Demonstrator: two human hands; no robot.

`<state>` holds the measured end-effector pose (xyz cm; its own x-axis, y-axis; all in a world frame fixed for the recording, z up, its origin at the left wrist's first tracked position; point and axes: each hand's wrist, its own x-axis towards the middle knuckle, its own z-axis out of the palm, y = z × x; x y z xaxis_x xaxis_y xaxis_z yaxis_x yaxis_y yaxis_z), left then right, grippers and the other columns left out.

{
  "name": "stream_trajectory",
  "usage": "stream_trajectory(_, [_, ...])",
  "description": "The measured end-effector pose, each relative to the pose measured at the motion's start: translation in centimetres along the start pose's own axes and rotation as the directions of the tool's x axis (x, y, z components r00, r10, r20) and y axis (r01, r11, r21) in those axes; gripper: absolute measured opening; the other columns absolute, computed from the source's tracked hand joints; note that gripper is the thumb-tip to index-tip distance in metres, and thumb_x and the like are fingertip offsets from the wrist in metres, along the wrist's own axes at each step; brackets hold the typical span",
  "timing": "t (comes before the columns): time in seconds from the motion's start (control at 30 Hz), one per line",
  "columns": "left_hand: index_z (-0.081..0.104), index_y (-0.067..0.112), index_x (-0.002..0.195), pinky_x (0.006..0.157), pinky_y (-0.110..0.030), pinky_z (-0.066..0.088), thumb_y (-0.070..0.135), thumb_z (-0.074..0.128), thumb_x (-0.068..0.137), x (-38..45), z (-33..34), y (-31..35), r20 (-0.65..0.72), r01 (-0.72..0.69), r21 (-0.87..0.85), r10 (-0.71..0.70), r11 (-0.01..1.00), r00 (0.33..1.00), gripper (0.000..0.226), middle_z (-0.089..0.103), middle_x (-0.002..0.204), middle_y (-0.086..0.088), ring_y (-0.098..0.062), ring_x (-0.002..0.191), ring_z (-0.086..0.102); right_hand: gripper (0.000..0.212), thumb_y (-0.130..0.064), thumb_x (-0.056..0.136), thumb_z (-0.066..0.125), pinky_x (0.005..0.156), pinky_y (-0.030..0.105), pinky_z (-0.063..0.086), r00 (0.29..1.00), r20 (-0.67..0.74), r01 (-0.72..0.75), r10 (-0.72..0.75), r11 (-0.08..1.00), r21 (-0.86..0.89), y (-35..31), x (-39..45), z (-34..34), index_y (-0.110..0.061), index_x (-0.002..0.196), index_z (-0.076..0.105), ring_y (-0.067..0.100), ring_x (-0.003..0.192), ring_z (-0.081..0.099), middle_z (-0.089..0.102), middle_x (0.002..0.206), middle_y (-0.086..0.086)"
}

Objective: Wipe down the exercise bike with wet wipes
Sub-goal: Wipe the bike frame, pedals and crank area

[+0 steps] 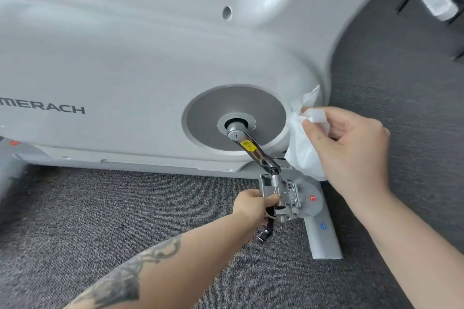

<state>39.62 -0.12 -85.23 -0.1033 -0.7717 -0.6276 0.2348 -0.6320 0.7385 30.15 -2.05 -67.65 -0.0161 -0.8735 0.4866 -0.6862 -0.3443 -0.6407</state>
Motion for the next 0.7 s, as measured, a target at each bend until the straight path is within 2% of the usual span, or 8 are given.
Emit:
stream_trajectory(0.17, [0.063, 0.005, 0.085, 0.078, -0.043, 0.06, 0.01, 0.067, 0.089, 0.0, 0.1, 0.1, 0.018, 0.008, -0.063, -0.007, 0.998, 1.0, 0.008, 0.07, 0.078, -0.006, -0.02, 0.07, 0.069, 0.018, -0.027, 0.079, 0.067, 0.076, 0.043, 0.057, 0.999, -0.012, -0.03, 0.03, 0.999, 0.044, 0.3, 0.3, -0.3, -0.029, 0.096, 0.074, 0.011, 0.077, 0.071, 0.073, 0.08, -0.014])
stream_trajectory(0.23, [0.064, 0.003, 0.087, 0.077, -0.042, 0.061, 0.01, 0.067, 0.089, -0.2, 0.1, 0.1, 0.021, 0.006, -0.076, -0.005, 0.997, 1.0, 0.008, 0.071, 0.077, -0.006, -0.02, 0.069, 0.069, 0.017, -0.024, 0.08, 0.067, 0.076, 0.044, 0.057, 0.999, -0.02, -0.041, 0.041, 0.998, 0.043, 0.7, 0.2, -0.6, -0.028, 0.095, 0.075, 0.01, 0.078, 0.071, 0.074, 0.082, -0.014])
stream_trajectory(0.33, [0.063, 0.004, 0.081, 0.07, -0.038, 0.061, 0.01, 0.068, 0.089, -0.2, 0.3, 0.1, 0.002, -0.018, -0.055, 0.018, 0.998, 1.0, 0.011, 0.068, 0.065, -0.001, -0.016, 0.057, 0.066, 0.017, -0.022, 0.08, 0.068, 0.075, 0.045, 0.056, 0.998, -0.03, -0.052, 0.053, 0.998, 0.041, 1.3, 0.0, -0.8, -0.028, 0.095, 0.075, 0.012, 0.078, 0.071, 0.074, 0.082, -0.013])
stream_trajectory(0.4, [0.063, 0.004, 0.08, 0.069, -0.041, 0.061, 0.01, 0.069, 0.088, -0.1, 0.5, 0.1, -0.052, -0.028, -0.026, 0.026, 0.999, 0.998, 0.012, 0.067, 0.065, -0.002, -0.016, 0.054, 0.064, 0.018, -0.025, 0.08, 0.067, 0.074, 0.045, 0.056, 0.998, -0.016, -0.053, 0.053, 0.998, 0.04, 1.6, -0.3, -0.8, -0.03, 0.095, 0.073, 0.014, 0.076, 0.071, 0.074, 0.08, -0.011])
stream_trajectory(0.5, [0.065, 0.005, 0.084, 0.075, -0.048, 0.06, 0.012, 0.071, 0.087, 0.0, 0.8, 0.2, -0.09, -0.023, 0.018, 0.024, 1.0, 0.996, 0.01, 0.068, 0.072, -0.005, -0.019, 0.061, 0.064, 0.017, -0.025, 0.079, 0.067, 0.074, 0.045, 0.056, 0.999, -0.017, -0.046, 0.047, 0.998, 0.046, 1.8, -0.5, -0.8, -0.028, 0.094, 0.074, 0.015, 0.077, 0.071, 0.075, 0.082, -0.011])
stream_trajectory(0.63, [0.064, 0.007, 0.085, 0.065, -0.033, 0.061, 0.015, 0.069, 0.089, -0.1, 0.7, 0.4, -0.072, -0.002, 0.025, 0.004, 1.0, 0.997, 0.01, 0.07, 0.077, -0.003, -0.014, 0.061, 0.066, 0.021, -0.03, 0.078, 0.065, 0.072, 0.046, 0.056, 0.999, -0.011, -0.03, 0.031, 0.999, 0.03, 1.8, -0.4, -0.5, -0.031, 0.099, 0.07, 0.021, 0.076, 0.071, 0.075, 0.081, -0.005])
stream_trajectory(0.7, [0.062, 0.008, 0.08, 0.073, -0.037, 0.061, 0.015, 0.07, 0.088, 0.1, 0.5, 0.3, -0.068, 0.001, 0.024, 0.001, 1.0, 0.998, 0.013, 0.07, 0.076, -0.003, -0.016, 0.065, 0.067, 0.021, -0.031, 0.079, 0.064, 0.073, 0.046, 0.056, 0.999, -0.014, -0.031, 0.032, 0.999, 0.011, 2.0, -0.3, -0.4, -0.027, 0.097, 0.073, 0.021, 0.076, 0.071, 0.075, 0.081, -0.004])
